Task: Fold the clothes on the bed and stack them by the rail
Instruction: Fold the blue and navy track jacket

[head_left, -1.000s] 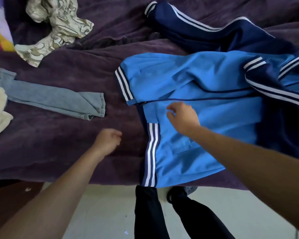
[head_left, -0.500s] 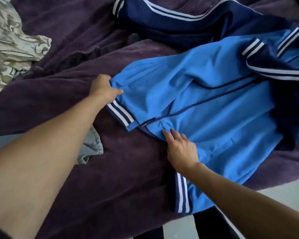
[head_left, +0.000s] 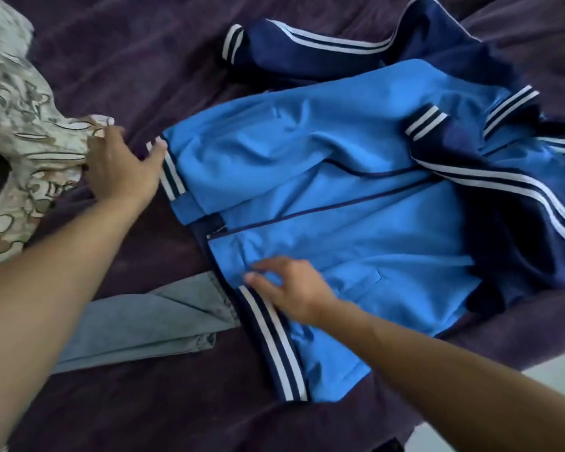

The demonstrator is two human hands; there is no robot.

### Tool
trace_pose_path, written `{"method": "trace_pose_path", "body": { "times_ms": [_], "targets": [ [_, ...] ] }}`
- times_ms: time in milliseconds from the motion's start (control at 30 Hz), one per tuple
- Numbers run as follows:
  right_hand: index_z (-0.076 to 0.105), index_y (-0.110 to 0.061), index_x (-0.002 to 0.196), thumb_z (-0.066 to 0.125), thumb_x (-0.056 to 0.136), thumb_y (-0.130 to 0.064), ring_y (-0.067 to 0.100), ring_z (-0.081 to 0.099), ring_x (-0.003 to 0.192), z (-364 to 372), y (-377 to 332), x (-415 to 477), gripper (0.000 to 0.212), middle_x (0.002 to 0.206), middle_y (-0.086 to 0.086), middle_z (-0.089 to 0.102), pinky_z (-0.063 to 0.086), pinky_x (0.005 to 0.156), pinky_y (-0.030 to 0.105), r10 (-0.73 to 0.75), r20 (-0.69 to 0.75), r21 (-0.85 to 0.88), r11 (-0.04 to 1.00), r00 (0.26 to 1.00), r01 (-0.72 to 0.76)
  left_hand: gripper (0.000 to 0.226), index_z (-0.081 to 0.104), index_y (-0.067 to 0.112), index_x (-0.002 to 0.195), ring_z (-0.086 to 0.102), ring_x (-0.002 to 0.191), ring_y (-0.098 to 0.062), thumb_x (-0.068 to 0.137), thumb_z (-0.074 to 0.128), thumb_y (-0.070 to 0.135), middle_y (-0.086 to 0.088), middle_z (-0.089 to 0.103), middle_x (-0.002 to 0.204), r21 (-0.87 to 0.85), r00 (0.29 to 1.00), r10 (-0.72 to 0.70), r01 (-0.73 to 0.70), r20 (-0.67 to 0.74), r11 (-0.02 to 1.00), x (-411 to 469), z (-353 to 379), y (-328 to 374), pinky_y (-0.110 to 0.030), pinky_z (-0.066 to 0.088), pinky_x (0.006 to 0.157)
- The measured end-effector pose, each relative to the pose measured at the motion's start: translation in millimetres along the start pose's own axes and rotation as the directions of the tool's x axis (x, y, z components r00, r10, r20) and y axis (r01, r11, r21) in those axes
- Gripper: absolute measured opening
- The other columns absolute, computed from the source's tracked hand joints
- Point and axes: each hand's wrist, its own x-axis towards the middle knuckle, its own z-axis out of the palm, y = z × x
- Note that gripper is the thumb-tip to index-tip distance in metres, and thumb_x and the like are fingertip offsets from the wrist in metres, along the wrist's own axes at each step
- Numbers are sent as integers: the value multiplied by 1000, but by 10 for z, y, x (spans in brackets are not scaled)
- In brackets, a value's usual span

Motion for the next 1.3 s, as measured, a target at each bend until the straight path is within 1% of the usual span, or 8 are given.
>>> {"method": "trace_pose_path", "body": {
  "times_ms": [167, 300, 467, 667, 867, 1000, 1133, 1300],
  "targets": [
    [55, -13, 127, 61, 83, -14, 31, 46, 118, -1045, 527, 389, 45, 128, 7, 53, 51, 79, 45, -173, -484, -424, 904, 857, -57, 67, 55, 16, 125, 44, 121, -37, 68, 73, 46, -18, 44, 136, 219, 806, 565, -592, 178, 775, -923, 348, -93, -47, 39, 88],
    [36, -15, 139, 57, 83, -14, 34, 37, 126, -1543, 823, 866, 60, 136, 13, 41, 46, 85, 48, -68, -467, -643, 710, 882, -285, 50, 56, 10, 126, 47, 114, -36, 80, 72, 19, -16, 53, 122, 148, 882, 448, -467, 145, 872, -831, 522, -32, -51, 46, 84],
    [62, -7, 103, 53, 79, -5, 43, 55, 103, -1874, 984, 787, 26, 110, 24, 59, 46, 81, 45, 90, -649, -423, 783, 755, -457, 35, 67, 10, 112, 63, 96, -34, 77, 63, 8, -14, 69, 104, -128, 864, 491, -478, 109, 869, -732, 134, 75, -42, 52, 83],
    [63, -9, 121, 59, 78, -4, 31, 49, 123, -1783, 1234, -185, 44, 129, 13, 56, 41, 99, 37, 117, -220, -543, 810, 968, -221, 34, 64, 33, 104, 61, 101, -21, 72, 64, 45, 5, 65, 100, 199, 589, 217, -559, 778, 805, -1306, -82, 103, -35, 50, 83],
    [62, -11, 120, 62, 77, -21, 37, 50, 118, -2287, 1518, -549, 44, 129, 14, 56, 48, 91, 48, -111, -616, -469, 847, 780, -249, 52, 55, 24, 127, 50, 112, -24, 81, 62, 47, 0, 53, 116, 139, 692, 460, -624, 557, 769, -1610, 190, 809, -39, 40, 93],
    [32, -22, 143, 73, 72, -55, 32, 37, 134, -2778, 1798, -430, 88, 149, 12, 36, 34, 102, 47, 335, -533, -400, 709, 777, -580, 45, 53, 23, 128, 48, 115, -23, 88, 57, 40, -1, 51, 121, 52, 673, 487, -613, 557, 788, -1824, 556, 1523, -37, 40, 95],
    [65, -16, 107, 60, 88, -33, 39, 60, 101, -3075, 1935, -293, 26, 108, 20, 66, 46, 80, 40, 221, -543, -244, 881, 810, -404, 48, 47, 24, 134, 45, 119, -24, 89, 54, 40, -1, 45, 131, 100, 659, 432, -609, 616, 787, -1991, 950, 1988, -36, 38, 96],
    [65, -13, 115, 47, 91, -19, 38, 58, 104, -4244, 2236, -348, 30, 112, 21, 65, 43, 86, 38, 175, -826, 54, 971, 536, -235, 42, 50, 21, 126, 47, 115, -28, 88, 54, 40, -5, 46, 125, 323, 720, 235, -545, 653, 773, -1988, 1207, 2378, -38, 41, 91]
  ]
}}
